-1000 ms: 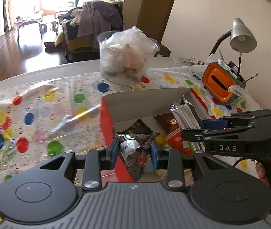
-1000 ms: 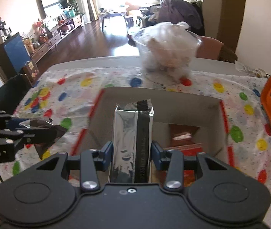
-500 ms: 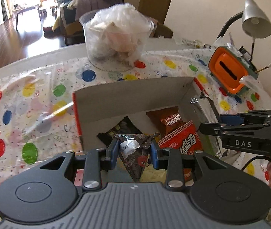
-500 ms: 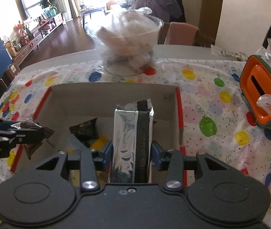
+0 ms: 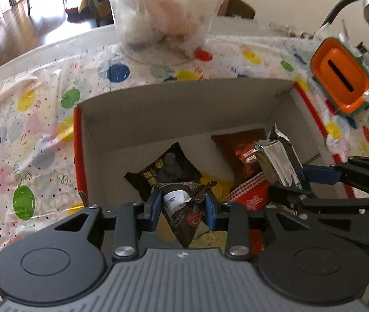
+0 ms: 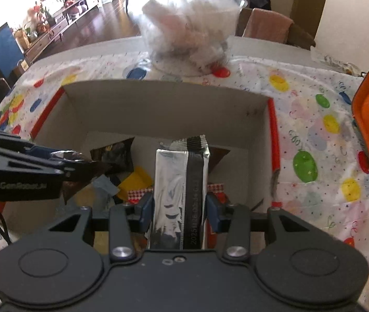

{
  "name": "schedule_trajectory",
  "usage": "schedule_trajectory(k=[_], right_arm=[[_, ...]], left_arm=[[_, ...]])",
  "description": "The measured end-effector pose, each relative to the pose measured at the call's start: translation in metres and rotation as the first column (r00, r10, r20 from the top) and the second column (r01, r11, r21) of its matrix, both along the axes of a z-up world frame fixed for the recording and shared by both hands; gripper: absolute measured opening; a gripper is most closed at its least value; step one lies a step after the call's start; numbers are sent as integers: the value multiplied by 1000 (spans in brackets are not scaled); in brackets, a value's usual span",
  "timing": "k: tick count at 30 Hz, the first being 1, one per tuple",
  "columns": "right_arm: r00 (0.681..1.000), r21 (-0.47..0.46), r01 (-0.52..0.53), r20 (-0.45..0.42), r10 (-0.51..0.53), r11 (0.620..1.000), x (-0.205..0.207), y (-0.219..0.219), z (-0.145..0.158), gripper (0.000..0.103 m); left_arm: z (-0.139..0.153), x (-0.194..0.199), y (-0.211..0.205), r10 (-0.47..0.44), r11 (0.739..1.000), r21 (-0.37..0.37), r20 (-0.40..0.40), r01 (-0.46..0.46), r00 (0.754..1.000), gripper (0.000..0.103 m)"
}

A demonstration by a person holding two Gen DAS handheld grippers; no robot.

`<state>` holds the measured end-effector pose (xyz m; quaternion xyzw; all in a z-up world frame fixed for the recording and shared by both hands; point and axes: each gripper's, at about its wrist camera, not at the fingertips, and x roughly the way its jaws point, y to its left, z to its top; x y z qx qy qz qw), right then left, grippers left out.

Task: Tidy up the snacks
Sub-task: 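Lower and open both tools to release the candy and silver bar into the box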

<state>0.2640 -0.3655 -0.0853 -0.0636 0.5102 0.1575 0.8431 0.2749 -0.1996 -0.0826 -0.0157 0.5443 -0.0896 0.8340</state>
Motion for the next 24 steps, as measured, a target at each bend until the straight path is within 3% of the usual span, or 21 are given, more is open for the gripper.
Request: schedule_trajectory(k=[7, 16, 21, 24], right_arm=[[1000, -12, -14, -28, 13, 1000, 0, 5, -9, 42], [1000, 10, -11, -23, 11, 1000, -5, 1, -6, 46], [1000, 34, 11, -6, -10, 999, -10, -4, 1, 57], [1000, 58, 19, 6, -19, 998, -16, -7, 7, 64]], left_arm=[[-11, 11, -3, 1, 1000, 25, -75, 1, 997, 34], [-9, 9, 0, 13, 1000, 19, -70, -12, 997, 37], [-1, 1, 0, 20, 1000, 17, -22, -20, 1000, 58], [5, -6, 2, 33, 999, 5, 5, -33, 999, 64]])
